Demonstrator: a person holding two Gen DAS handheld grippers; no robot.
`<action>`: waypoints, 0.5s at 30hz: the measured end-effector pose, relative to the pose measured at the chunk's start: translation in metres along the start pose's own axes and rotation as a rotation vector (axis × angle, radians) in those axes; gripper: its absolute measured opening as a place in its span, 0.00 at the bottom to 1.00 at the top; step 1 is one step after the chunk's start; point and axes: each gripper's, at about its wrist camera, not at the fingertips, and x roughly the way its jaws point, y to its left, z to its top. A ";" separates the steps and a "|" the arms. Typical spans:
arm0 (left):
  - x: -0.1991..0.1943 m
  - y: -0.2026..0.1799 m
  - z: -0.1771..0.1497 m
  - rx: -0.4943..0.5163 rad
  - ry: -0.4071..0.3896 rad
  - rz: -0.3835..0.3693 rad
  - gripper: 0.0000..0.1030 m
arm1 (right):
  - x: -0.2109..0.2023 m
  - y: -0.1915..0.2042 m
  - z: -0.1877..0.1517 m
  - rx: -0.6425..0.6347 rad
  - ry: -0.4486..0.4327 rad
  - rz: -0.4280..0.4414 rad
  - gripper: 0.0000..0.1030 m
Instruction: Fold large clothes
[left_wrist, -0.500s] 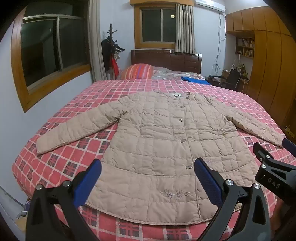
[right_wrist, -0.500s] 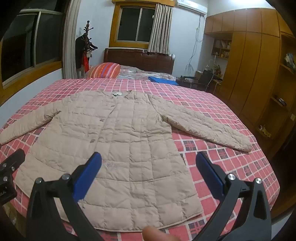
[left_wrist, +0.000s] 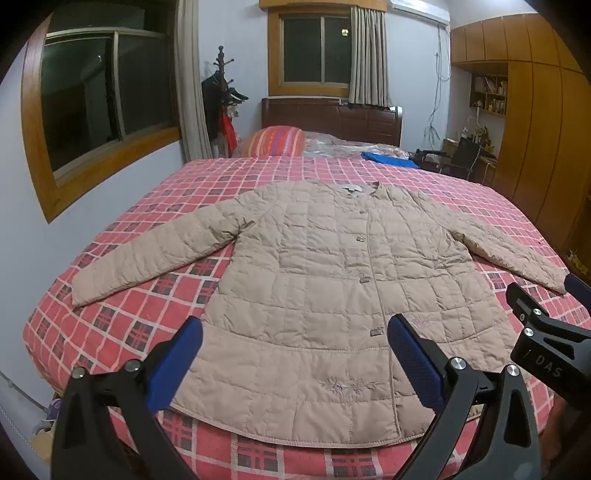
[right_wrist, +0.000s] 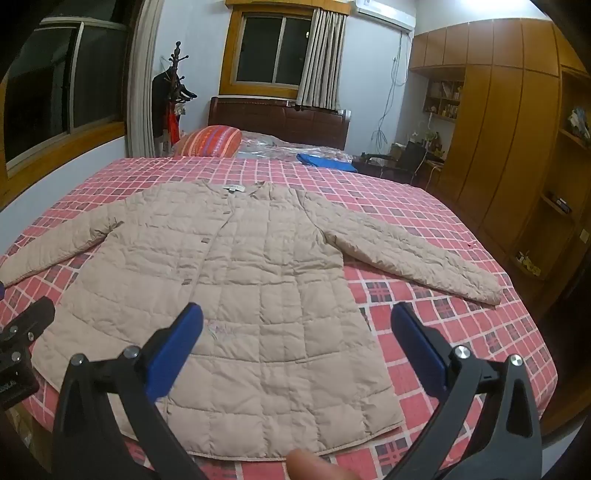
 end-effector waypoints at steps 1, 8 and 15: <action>0.000 0.000 0.000 0.002 0.001 0.000 0.97 | 0.000 0.000 0.000 0.000 0.000 -0.002 0.98; 0.002 -0.002 -0.001 0.002 0.003 -0.001 0.97 | 0.000 0.000 0.001 0.002 -0.002 -0.002 0.98; 0.002 -0.003 -0.001 0.003 0.001 -0.001 0.97 | 0.001 -0.002 0.003 0.002 -0.004 -0.003 0.98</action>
